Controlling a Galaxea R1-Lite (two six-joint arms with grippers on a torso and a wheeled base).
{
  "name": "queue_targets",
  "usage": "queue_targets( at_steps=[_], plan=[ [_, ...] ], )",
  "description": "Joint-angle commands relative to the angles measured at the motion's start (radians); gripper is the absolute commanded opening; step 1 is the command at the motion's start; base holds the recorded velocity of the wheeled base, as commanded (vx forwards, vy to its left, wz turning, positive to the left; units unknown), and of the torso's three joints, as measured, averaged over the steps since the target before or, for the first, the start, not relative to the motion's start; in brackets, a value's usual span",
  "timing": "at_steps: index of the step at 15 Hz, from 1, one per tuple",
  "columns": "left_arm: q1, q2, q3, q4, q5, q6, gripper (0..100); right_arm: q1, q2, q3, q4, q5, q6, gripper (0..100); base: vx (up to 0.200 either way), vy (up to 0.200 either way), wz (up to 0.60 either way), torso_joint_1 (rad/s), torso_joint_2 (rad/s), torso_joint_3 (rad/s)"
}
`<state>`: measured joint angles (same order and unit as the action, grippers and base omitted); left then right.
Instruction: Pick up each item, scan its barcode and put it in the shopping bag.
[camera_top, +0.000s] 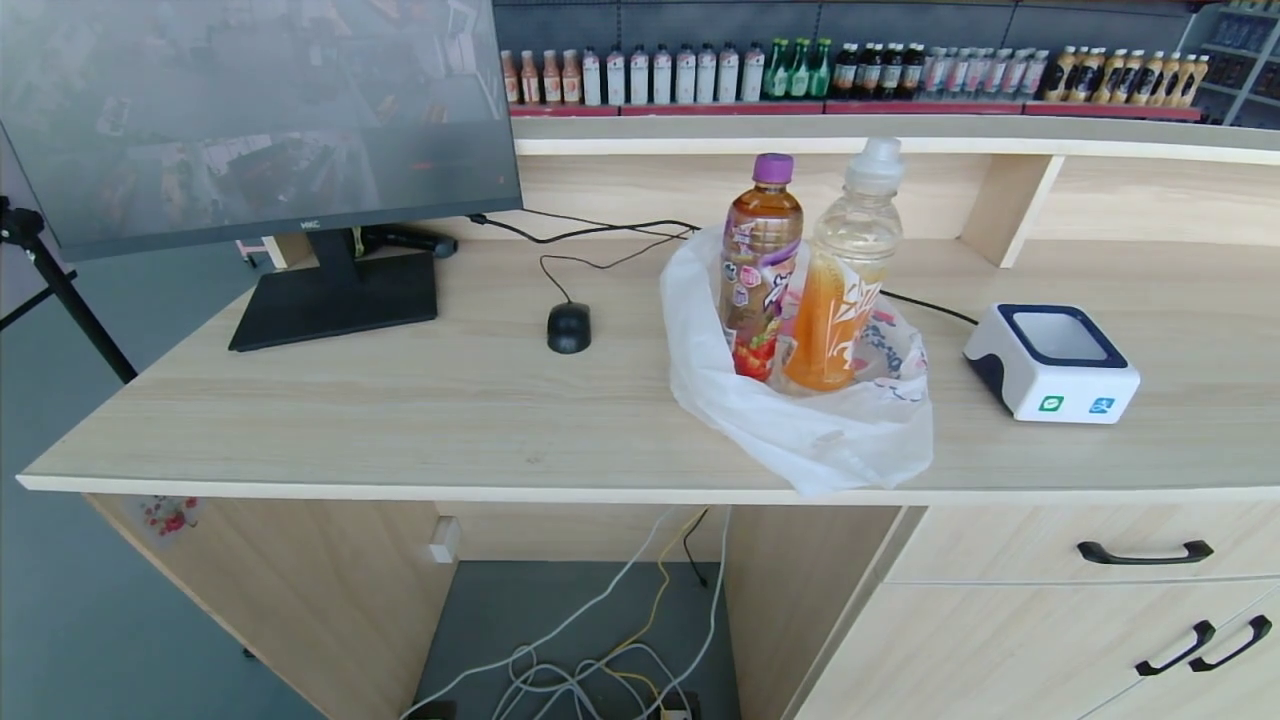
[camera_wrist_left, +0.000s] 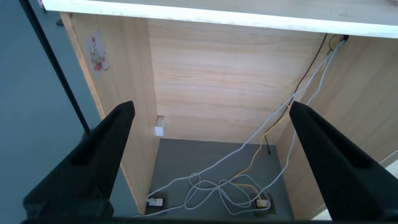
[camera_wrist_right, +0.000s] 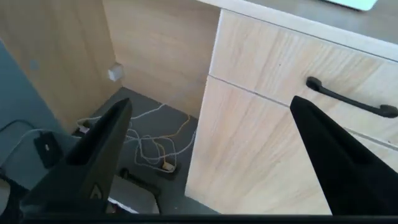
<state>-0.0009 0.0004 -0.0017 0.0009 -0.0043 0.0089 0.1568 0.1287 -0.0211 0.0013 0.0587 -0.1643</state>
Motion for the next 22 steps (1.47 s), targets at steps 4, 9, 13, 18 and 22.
queue_targets(
  at_steps=[4,9,13,18,22],
  plan=[
    [0.001,0.000,0.000,0.001,0.001,-0.001,100,-0.166,-0.129,-0.003,0.011,0.046,-0.018,100,0.000,0.000,0.00,0.000,0.00,0.000],
    [0.001,0.000,0.000,-0.001,0.001,-0.003,100,-0.166,-0.129,0.006,-0.015,0.062,0.077,100,-0.080,0.000,0.00,-0.001,0.00,-0.001],
    [0.001,0.000,0.000,0.001,0.001,0.000,100,-0.166,-0.129,0.010,-0.024,0.062,0.077,100,0.000,0.000,0.00,0.000,0.00,0.000],
    [0.001,0.000,0.000,0.001,0.001,-0.012,100,-0.166,-0.129,0.010,-0.024,0.062,0.077,100,0.000,-0.120,0.00,0.005,0.00,0.000],
    [0.001,0.000,0.000,0.001,0.001,-0.014,100,-0.166,-0.129,0.010,-0.024,0.062,0.077,100,0.000,-0.200,0.00,0.007,0.00,0.004]
  ],
)
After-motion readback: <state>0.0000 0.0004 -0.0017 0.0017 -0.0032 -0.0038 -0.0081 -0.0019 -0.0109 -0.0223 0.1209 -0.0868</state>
